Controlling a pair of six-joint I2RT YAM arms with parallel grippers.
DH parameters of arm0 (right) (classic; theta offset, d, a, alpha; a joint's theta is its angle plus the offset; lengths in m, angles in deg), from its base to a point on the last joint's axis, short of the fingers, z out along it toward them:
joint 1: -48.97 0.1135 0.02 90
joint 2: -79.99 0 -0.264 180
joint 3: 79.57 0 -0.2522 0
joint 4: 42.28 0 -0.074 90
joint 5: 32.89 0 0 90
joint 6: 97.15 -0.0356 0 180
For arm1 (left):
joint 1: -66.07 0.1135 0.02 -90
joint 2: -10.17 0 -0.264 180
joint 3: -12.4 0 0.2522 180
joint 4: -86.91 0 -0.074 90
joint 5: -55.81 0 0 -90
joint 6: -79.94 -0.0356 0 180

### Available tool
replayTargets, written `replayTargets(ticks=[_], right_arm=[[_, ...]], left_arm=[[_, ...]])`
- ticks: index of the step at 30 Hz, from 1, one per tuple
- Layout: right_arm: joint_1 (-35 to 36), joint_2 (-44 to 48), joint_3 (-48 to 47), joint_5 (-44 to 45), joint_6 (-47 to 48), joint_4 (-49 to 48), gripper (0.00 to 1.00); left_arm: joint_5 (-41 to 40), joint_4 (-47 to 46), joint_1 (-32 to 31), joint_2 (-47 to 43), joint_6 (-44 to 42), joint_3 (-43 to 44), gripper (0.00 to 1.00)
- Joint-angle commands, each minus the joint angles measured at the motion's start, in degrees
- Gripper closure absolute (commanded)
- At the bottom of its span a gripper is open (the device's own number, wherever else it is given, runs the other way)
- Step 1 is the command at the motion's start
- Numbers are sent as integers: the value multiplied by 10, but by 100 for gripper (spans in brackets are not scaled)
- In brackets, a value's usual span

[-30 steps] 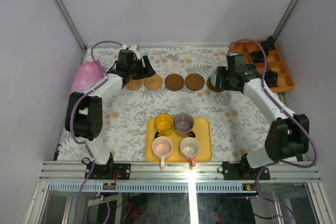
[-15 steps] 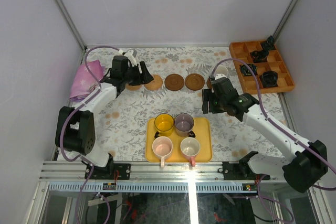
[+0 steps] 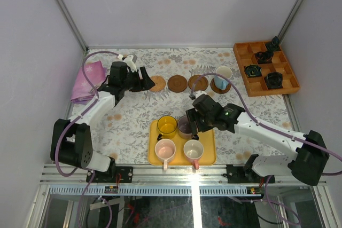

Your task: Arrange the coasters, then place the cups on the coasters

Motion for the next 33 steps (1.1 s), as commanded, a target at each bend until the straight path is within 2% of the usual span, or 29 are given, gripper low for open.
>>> replayTargets(ticks=[1,5,9,16,20,24,33], right_arm=[[18,-9,-3,-20,-9,-15,31],[31,-19,4,-38,-11,-20,24],[38,-41,7,-48,-4,-17,22],[39,-84,9,-45,2,-15,23],[40,-100,18,-28,-1,-21,28],[39,-114,20,-20,0,-30,42],[40,-116,13,-4,5,-27,99]], left_arm=[[9,-17,1,-22,0,-14,32],[5,-13,1,-30,-4,-22,31],[4,-12,1,-33,-6,-25,31],[1,-9,1,-28,-8,-18,31],[-1,-8,1,-28,-10,-16,31],[-4,-4,2,-23,-11,-14,31],[-7,-3,1,-13,-13,-5,31]])
